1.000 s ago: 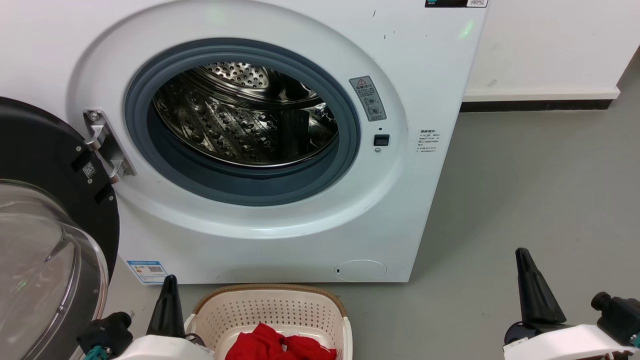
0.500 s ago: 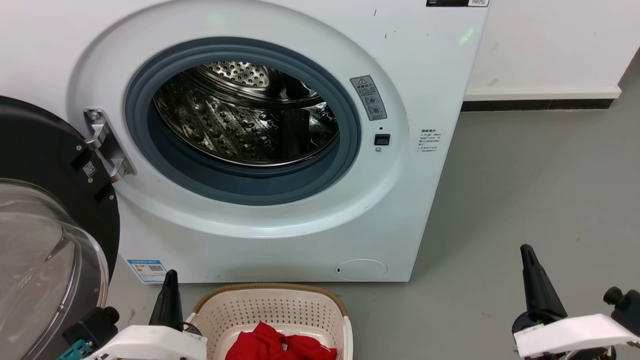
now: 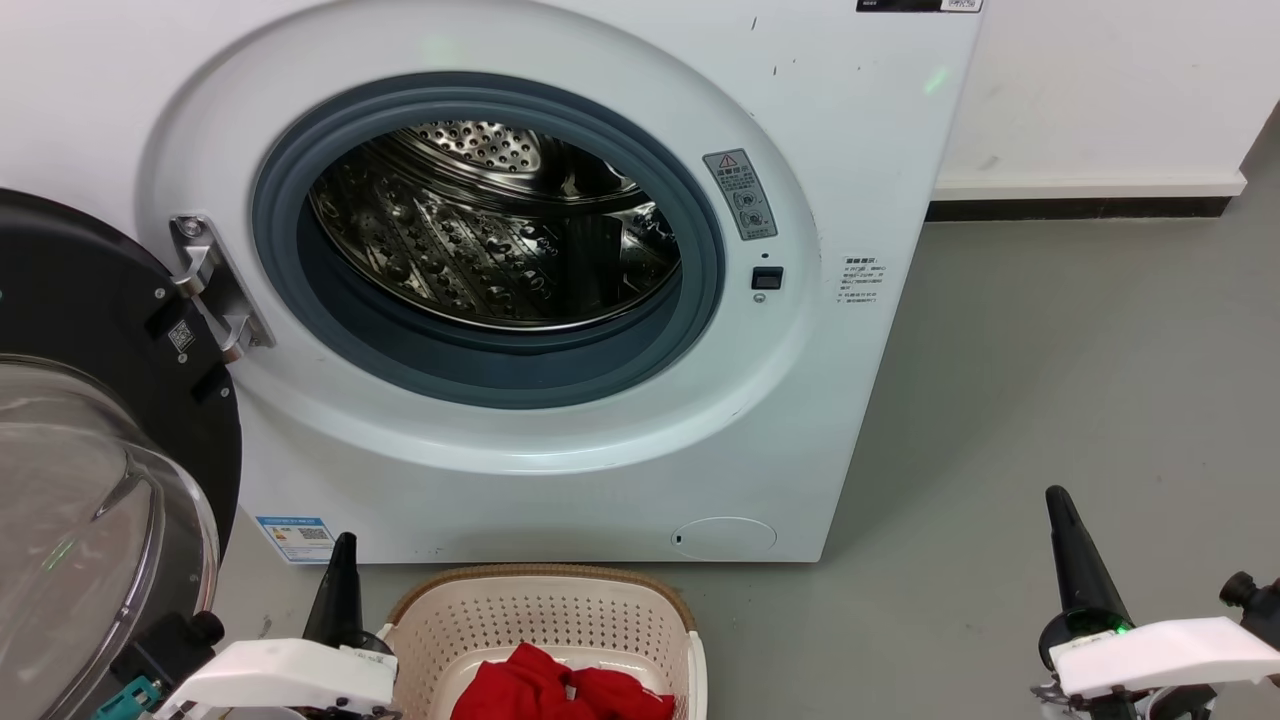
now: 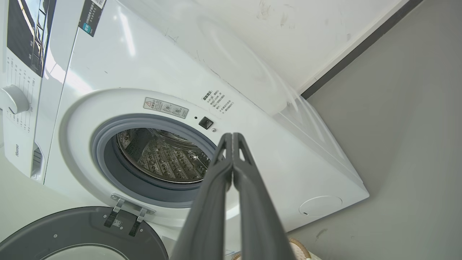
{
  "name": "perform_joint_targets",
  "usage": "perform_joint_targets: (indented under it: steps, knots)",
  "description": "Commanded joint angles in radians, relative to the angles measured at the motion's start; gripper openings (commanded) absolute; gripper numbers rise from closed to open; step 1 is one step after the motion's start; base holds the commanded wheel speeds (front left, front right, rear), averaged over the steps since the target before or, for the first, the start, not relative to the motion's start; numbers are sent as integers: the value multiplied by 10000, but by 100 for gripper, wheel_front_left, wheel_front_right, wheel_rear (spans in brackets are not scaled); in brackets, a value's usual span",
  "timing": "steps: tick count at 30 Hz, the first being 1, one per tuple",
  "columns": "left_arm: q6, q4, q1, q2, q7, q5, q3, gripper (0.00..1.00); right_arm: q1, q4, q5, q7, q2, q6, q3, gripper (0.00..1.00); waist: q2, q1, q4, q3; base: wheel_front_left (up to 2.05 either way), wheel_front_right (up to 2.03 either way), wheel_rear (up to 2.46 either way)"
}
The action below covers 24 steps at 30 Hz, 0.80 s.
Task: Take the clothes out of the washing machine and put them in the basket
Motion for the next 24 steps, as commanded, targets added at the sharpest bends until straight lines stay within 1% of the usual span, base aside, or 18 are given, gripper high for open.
perform_joint_targets:
  steps: [1, 14, 24]
  knots:
    - [-80, -44, -296, 2, 63, -314, 52, 0, -335, -42, 327, 61, -66, -2, -44, 0, 0, -1, 3, 2, 0, 0, 0]
    - [-268, 136, -506, -1, 442, -1877, 174, 0, -571, 238, 1871, 433, -75, -2, -169, 0, 0, -1, 31, 24, 0, 0, 0]
    - [-384, 256, -656, -2, 681, -2847, 253, 0, -699, 415, 2827, 670, -71, -2, -261, 0, 0, -1, 50, 39, 0, 0, 0]
